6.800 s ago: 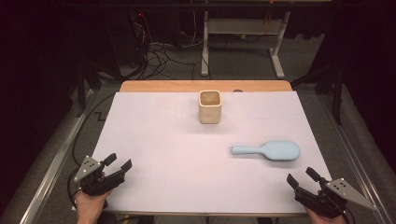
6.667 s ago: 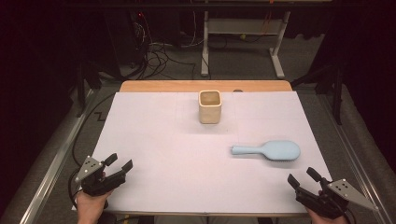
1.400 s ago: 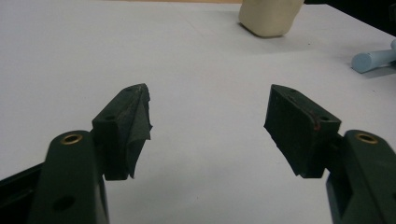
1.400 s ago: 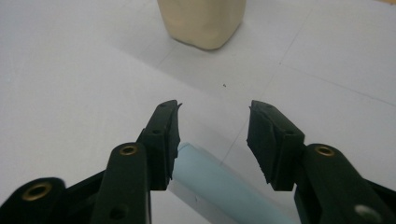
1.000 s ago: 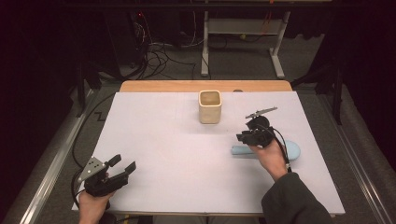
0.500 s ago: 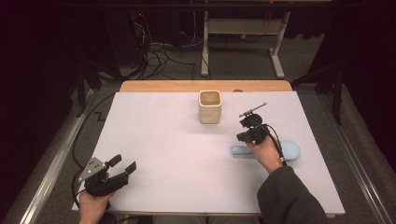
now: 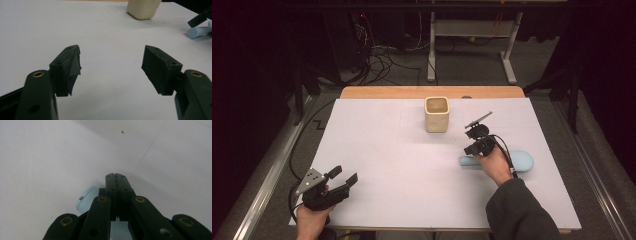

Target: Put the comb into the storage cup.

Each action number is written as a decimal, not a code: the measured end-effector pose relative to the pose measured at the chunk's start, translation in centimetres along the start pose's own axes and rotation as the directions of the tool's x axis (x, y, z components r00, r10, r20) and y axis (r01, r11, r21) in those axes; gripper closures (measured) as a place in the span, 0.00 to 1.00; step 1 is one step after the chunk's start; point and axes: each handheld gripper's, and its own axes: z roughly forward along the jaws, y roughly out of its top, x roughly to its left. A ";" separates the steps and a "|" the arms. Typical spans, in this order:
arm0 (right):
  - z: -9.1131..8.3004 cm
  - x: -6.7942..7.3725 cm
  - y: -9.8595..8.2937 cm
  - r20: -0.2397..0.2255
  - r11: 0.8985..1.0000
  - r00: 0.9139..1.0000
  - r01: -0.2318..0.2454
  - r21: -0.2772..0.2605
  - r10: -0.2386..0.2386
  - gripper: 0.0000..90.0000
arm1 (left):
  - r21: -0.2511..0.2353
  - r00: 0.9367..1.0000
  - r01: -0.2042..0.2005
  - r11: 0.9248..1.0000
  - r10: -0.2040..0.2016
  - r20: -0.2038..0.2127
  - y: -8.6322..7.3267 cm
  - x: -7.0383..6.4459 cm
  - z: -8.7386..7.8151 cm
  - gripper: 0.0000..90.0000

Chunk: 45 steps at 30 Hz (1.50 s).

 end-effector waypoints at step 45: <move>-1.9 2.6 -6.3 -0.054 0.994 0.992 0.112 0.003 -0.112 1.00 | 0.001 1.000 0.005 1.000 -0.005 -0.008 0.0 0.0 0.0 0.35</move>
